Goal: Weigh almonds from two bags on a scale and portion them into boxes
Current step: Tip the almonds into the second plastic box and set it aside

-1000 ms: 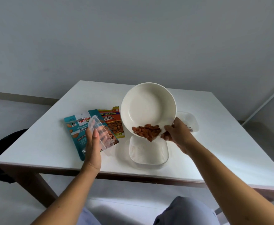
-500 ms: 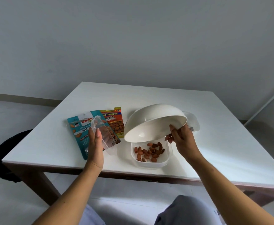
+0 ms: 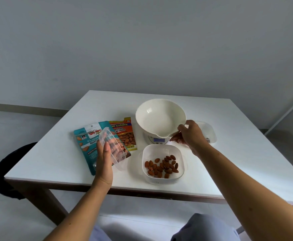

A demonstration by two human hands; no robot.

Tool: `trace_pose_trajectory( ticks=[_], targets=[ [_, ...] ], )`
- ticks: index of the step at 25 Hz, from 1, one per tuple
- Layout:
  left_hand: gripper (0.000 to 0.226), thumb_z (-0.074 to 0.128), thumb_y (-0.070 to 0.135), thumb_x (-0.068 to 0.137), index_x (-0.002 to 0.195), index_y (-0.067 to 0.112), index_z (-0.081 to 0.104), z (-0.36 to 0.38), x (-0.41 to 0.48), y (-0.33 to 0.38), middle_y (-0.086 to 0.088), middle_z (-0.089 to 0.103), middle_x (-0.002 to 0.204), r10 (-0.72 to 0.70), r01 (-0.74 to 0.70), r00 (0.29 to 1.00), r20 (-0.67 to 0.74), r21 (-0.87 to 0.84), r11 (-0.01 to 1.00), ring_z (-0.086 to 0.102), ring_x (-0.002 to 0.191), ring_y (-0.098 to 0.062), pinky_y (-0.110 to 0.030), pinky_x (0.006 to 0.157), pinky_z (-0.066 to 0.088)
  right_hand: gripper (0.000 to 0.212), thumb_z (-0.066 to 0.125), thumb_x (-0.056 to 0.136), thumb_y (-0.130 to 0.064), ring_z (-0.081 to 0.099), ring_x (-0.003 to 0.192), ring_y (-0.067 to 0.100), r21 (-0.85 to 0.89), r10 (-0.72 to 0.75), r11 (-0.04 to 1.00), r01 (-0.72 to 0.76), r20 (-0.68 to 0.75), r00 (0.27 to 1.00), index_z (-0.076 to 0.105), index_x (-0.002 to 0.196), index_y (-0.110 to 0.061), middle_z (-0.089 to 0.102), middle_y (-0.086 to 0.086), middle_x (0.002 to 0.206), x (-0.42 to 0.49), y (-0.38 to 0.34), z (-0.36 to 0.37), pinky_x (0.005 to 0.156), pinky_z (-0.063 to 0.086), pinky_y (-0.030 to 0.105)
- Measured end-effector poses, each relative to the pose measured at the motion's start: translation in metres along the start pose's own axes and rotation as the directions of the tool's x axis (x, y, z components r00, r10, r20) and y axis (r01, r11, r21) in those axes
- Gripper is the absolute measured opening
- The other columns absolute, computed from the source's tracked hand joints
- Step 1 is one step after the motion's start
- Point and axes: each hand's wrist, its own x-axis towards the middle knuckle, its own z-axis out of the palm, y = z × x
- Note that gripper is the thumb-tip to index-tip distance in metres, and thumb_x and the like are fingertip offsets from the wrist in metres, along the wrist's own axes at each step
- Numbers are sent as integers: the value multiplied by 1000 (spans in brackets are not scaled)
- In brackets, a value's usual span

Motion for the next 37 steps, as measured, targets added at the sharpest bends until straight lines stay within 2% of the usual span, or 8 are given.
trace_pose_trajectory(
  ticks=[3, 7, 13, 21, 26, 30, 34, 37],
  targets=[
    [119, 53, 90, 52, 150, 27, 24, 0, 0, 0, -13, 41, 147, -5, 5, 1000, 19, 2, 1000, 49, 130, -28, -48, 104, 44, 32, 49, 95, -18, 66, 65, 21, -25, 80, 996, -82, -76, 994, 50, 121, -1, 66, 19, 98, 20, 4, 8, 58, 58, 29],
    [126, 55, 92, 47, 149, 26, 24, 0, 0, 0, -13, 43, 145, 9, -9, 999, 33, 10, 1000, 51, 128, -28, -30, 87, 49, 31, 49, 94, -17, 64, 61, 22, -36, 84, 996, -86, -59, 995, 50, 121, -1, 66, 25, 104, 28, 6, 13, 45, 50, 24],
    [122, 53, 91, 51, 150, 26, 23, -2, 1, -3, -12, 41, 146, 8, -9, 999, 43, 11, 1000, 49, 129, -28, -32, 90, 48, 48, 55, 93, -24, 68, 92, 34, -112, 70, 991, -79, -75, 995, 34, 134, -11, 62, 21, 114, 33, 13, 15, 55, 55, 29],
    [111, 50, 87, 58, 150, 30, 24, -2, 0, -1, -11, 39, 148, -25, 25, 1000, 12, 28, 999, 48, 130, -28, -35, 89, 48, 49, 54, 92, -33, 66, 98, 37, -117, 45, 992, -52, -57, 997, 36, 135, -16, 62, 20, 119, 40, 10, 11, 72, 58, 39],
    [118, 56, 91, 49, 147, 32, 28, -3, 2, -1, -10, 39, 149, -37, 36, 999, 25, 42, 998, 46, 133, -28, -46, 103, 43, 49, 55, 92, -36, 65, 64, 19, -194, -123, 976, 96, -134, 983, 40, 131, -12, 71, 14, 89, 6, 6, 7, 67, 57, 34],
    [89, 58, 86, 56, 135, 48, 37, 2, -4, 6, -8, 41, 147, 65, -85, 989, 130, 148, 985, 45, 134, -23, -46, 106, 42, 21, 52, 95, -26, 62, 66, 13, -210, -334, 935, 285, -255, 907, 56, 107, -10, 68, 4, 77, -50, 32, -3, 59, 45, 17],
    [108, 62, 86, 50, 144, 43, 30, 22, -19, 22, 17, 34, 147, 54, -206, 914, 402, 347, 915, 37, 127, 12, -28, 105, 37, 24, 47, 96, -28, 60, 69, 13, -179, -185, 972, 150, -198, 963, 61, 90, -9, 64, 0, 78, -79, 68, -8, 54, 38, 15],
    [92, 66, 81, 50, 131, 63, 27, 49, -32, 34, 19, 34, 135, -33, -376, 818, 575, 576, 726, 34, 125, 6, -26, 105, 35, 25, 50, 95, -29, 59, 68, 7, -199, -167, 971, 130, -178, 970, 64, 83, -11, 63, -4, 74, -88, 83, -7, 54, 39, 16]
  ],
)
